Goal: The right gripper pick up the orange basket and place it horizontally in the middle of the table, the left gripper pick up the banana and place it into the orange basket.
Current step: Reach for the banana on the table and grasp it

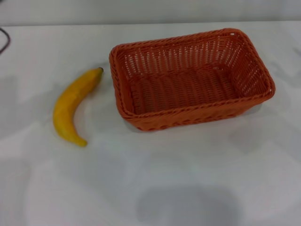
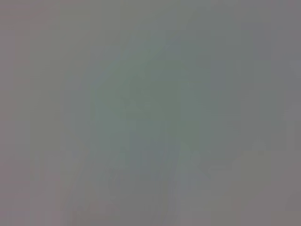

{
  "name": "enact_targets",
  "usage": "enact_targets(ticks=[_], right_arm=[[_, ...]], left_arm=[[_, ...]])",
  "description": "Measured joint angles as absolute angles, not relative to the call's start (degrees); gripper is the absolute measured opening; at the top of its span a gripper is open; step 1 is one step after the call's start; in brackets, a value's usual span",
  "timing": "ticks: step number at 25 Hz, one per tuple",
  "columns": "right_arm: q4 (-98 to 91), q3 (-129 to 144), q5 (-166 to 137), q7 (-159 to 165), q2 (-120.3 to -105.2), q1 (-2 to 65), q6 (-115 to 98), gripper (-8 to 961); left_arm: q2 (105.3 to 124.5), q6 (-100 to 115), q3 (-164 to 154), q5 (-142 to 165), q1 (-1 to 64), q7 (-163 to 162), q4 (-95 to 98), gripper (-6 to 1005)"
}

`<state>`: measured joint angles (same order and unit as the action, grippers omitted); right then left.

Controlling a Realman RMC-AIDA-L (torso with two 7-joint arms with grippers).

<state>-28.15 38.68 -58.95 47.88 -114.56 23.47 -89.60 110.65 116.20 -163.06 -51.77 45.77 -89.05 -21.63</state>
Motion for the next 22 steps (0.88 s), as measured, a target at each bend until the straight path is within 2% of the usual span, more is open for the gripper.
enact_targets(ticks=[5,14,17,22], right_arm=[[-28.4,38.7,-58.9,47.8,-114.36,22.8,-88.4,859],[-28.3,38.7,-58.9,47.6,-113.98,22.5,-86.7,859],[-28.5,38.7,-58.9,47.5,-113.79,22.4,-86.2,859],[-28.2,38.7,-58.9,47.1,-113.64,22.9,-84.6,859]], left_arm=[[108.48,116.6,-163.1,-39.2,49.8,-88.4,-22.7,876],[108.03,116.6,-163.1,-27.8,55.9,-86.0,-28.4,876],[109.64,116.6,-163.1,-21.5,59.2,-85.5,-35.9,875],[114.62,116.3,-163.2,-14.1,64.3,-84.3,-52.9,875]])
